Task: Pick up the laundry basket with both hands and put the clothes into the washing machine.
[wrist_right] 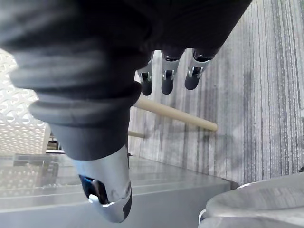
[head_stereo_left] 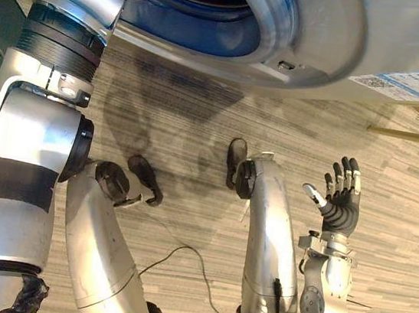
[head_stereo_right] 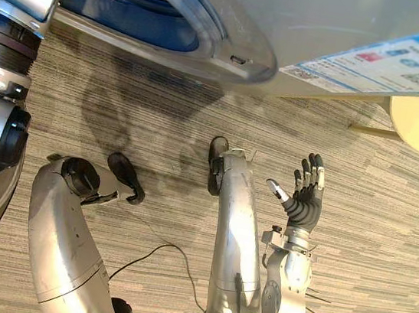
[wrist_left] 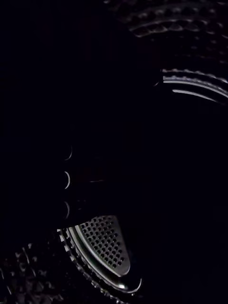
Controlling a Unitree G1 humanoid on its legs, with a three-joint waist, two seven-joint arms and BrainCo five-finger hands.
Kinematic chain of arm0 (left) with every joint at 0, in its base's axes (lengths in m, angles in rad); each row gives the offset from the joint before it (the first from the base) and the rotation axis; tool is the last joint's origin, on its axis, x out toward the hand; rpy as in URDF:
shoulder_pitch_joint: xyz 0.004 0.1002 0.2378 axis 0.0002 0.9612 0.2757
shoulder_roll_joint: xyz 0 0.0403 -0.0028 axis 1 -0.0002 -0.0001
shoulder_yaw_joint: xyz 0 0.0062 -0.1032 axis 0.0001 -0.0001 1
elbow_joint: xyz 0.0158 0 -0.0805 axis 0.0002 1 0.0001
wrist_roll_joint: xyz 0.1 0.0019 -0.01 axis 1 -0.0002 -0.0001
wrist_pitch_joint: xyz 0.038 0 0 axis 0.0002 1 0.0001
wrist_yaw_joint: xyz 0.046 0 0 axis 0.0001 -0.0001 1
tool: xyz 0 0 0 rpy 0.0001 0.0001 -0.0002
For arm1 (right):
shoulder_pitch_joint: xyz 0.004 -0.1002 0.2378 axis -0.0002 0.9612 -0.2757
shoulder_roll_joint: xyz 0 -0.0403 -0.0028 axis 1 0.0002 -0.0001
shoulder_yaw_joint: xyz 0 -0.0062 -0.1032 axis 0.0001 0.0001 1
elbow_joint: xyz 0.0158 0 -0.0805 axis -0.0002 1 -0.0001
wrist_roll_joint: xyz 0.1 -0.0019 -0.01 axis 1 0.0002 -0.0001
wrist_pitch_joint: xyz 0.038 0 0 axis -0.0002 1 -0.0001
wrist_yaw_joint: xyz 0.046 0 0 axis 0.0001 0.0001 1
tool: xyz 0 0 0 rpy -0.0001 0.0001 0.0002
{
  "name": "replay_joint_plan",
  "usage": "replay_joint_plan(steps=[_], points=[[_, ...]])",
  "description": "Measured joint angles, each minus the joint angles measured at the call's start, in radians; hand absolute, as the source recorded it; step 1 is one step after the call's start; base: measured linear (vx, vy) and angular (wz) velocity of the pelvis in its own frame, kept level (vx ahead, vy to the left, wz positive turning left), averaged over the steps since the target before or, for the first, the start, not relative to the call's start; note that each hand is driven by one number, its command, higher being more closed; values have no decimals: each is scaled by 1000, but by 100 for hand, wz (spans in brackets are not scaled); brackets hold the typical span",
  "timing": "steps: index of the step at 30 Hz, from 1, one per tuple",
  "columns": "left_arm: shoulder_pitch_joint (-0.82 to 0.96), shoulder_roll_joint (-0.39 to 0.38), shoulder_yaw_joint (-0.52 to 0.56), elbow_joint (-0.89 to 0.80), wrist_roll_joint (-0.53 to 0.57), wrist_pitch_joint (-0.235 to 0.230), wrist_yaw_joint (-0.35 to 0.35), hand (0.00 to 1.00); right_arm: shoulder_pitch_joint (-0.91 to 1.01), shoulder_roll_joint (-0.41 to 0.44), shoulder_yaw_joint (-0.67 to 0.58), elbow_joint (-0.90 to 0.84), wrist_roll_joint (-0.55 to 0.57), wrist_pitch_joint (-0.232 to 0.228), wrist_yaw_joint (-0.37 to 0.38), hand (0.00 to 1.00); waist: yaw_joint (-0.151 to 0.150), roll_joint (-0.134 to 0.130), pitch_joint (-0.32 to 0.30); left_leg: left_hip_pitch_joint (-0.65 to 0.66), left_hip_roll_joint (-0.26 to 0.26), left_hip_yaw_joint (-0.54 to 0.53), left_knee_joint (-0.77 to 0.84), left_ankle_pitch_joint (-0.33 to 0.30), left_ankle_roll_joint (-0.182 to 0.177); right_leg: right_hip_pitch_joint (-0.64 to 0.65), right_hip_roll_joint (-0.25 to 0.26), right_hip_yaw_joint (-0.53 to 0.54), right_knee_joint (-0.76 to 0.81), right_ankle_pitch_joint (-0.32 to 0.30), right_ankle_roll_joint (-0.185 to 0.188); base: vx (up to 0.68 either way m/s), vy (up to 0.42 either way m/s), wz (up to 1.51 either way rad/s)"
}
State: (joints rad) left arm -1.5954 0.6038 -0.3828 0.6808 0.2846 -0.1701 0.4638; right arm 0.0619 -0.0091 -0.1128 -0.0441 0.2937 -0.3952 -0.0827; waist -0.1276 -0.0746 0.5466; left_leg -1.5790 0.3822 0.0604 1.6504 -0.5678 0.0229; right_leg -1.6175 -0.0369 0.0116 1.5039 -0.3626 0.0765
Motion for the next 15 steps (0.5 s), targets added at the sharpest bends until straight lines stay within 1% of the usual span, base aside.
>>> replay_joint_plan(steps=[2,3,4,5,6,7,9,11,12,13,14,15], points=[[-22,14,-65,21,64,9,-3,0,2,-2,-2,0,21,-1,0,0,3,-1,0,0,0,3,-11,0,0,-1,0,-1,-9,0,0,0,0,0],[-47,24,-103,43,126,11,-28,0,2,-5,-3,1,29,-1,1,0,2,-2,-1,0,1,3,-11,0,0,-1,0,-2,-10,0,0,0,0,0],[-59,30,-121,49,158,14,-50,0,2,-8,-3,1,32,-1,3,0,2,-2,-1,0,1,3,-11,0,0,-1,0,-2,-11,0,-1,-8,7,-4],[-90,38,-159,60,252,22,-118,0,2,-19,-4,1,51,2,28,0,2,-3,-2,0,3,3,-11,0,0,0,1,-2,-14,0,0,-5,6,-4],[-92,37,-163,60,265,23,-126,0,2,-19,-4,1,51,3,31,0,1,-3,-2,0,3,3,-11,0,0,1,1,-2,-14,0,0,-5,9,-4],[-96,33,-173,62,313,35,-160,0,2,-19,-5,1,55,6,46,0,0,-4,-3,1,3,2,-11,0,0,3,1,-3,-16,0,0,0,0,0],[-96,21,-173,81,357,52,-184,0,2,-19,-5,1,60,9,68,0,0,-5,-3,9,4,1,-11,0,0,12,1,-5,-17,0,0,0,0,0],[-86,17,-147,86,350,72,-201,0,2,-16,-5,2,61,10,71,0,1,-5,-3,31,4,-2,-12,0,0,37,1,-6,-17,0,0,0,0,0],[-65,7,-97,86,314,78,-202,0,2,-14,-5,5,60,10,69,0,2,-6,-4,55,3,-4,-14,0,0,61,1,-8,-18,0,0,-4,2,3],[-55,2,-71,86,303,79,-201,0,2,-13,-5,7,60,10,68,0,3,-8,-5,66,3,-4,-16,0,0,70,1,-8,-19,-1,0,-12,-4,7],[-20,-5,2,67,263,79,-201,0,2,-9,-4,17,58,10,67,0,5,-14,-9,97,2,-2,-30,0,-1,102,0,-8,-28,-3,-2,-15,-9,7],[3,-4,39,47,232,79,-199,0,2,-5,-3,24,58,11,67,0,5,-18,-13,112,2,0,-38,1,-2,116,0,-7,-34,-6,-5,-22,-16,9]])
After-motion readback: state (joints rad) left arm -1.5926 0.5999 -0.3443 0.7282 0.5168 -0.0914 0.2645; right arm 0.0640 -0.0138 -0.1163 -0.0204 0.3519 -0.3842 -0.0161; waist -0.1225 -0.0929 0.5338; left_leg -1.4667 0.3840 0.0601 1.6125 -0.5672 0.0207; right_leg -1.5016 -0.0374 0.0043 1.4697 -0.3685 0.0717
